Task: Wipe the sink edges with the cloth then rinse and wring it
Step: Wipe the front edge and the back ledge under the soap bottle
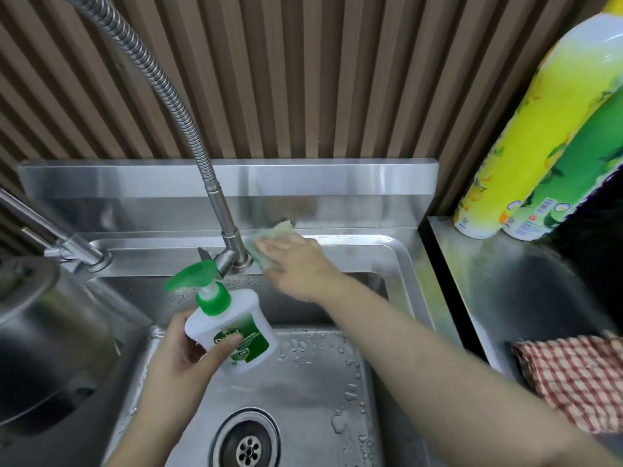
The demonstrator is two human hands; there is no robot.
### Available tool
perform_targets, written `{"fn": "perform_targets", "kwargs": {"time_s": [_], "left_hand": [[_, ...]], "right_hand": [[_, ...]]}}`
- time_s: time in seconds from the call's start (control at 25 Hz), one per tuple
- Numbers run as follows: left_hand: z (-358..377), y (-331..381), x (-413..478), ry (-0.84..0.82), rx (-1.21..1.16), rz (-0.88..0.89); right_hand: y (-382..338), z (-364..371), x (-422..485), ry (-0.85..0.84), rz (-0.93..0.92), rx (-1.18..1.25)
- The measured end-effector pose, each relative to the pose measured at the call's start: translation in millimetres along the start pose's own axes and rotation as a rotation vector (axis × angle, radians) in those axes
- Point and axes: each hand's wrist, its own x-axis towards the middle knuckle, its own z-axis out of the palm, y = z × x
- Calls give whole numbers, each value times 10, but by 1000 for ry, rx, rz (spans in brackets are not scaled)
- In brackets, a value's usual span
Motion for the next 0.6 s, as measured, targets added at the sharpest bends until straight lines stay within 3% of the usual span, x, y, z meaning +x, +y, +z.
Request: {"fn": "perform_targets", "kwargs": {"time_s": [0.12, 0.24, 0.32, 0.44, 0.6], "left_hand": [[-54, 60, -31, 24, 23, 14], [-82, 152, -78, 52, 66, 17], [-70, 202, -91, 50, 52, 24], [29, 255, -118, 16, 24, 40], [237, 286, -143, -32, -37, 52]], "right_hand": [[-291, 156, 12, 159, 73, -11], [-231, 143, -183, 134, 43, 63], [-63, 104, -355, 132, 42, -10], [353, -52, -524, 155, 290, -113], [696, -282, -760, 43, 550, -179]]}}
